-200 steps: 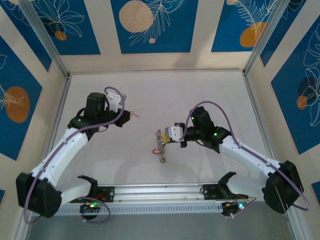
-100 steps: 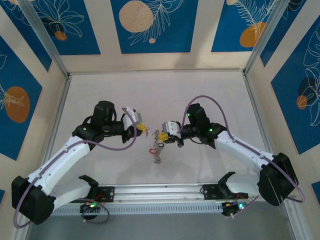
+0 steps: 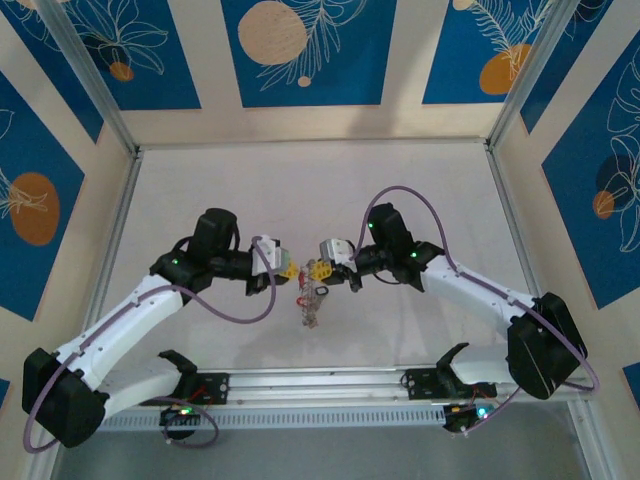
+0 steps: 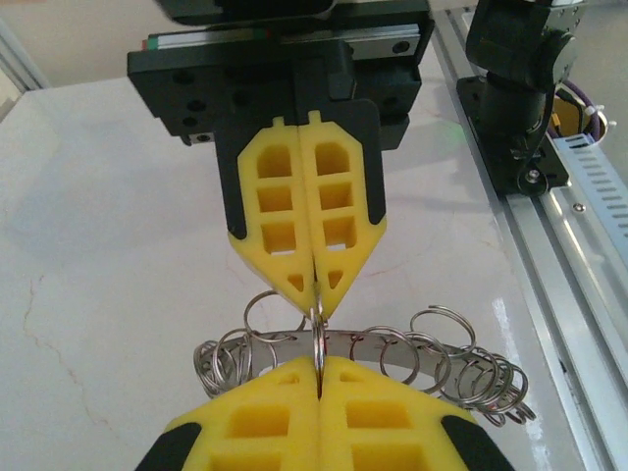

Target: Put the keys on the keyring

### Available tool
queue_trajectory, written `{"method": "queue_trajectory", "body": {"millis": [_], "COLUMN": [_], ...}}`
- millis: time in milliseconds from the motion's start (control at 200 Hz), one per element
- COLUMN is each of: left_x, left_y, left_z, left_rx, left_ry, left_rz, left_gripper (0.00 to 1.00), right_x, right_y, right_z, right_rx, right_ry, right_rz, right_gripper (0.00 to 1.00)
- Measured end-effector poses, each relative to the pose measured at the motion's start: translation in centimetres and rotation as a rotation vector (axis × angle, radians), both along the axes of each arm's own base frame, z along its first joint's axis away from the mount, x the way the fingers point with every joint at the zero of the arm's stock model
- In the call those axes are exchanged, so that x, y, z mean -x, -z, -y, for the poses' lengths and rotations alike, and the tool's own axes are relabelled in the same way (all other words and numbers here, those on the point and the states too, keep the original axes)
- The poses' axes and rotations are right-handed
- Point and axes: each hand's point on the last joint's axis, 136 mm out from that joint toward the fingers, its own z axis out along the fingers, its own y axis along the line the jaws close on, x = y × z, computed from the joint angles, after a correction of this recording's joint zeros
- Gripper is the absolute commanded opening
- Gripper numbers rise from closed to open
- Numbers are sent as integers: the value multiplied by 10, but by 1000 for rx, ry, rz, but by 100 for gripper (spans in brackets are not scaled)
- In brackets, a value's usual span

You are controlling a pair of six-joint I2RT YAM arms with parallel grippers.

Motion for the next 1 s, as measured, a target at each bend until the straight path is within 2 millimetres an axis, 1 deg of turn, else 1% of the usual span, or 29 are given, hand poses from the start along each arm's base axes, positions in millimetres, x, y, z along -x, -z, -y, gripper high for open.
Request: {"method": "queue_trajectory", "body": {"millis": [260, 455, 1000], "left_x": [2, 3, 6], "left_y": [8, 13, 23], "left_z": [2, 2, -1], "left_rx": [-43, -61, -118], "left_ry": [28, 42, 69], "left_rz": [82, 108, 185], "left_gripper": [0, 0, 0], "right_x": [7, 7, 6], "right_y": [11, 7, 7], "right_z": [-9, -11, -11], "right_rx": [21, 16, 16], "right_ry": [-38, -51, -39], "right_rz": [-15, 3, -12], "right_gripper": [0, 0, 0]}}
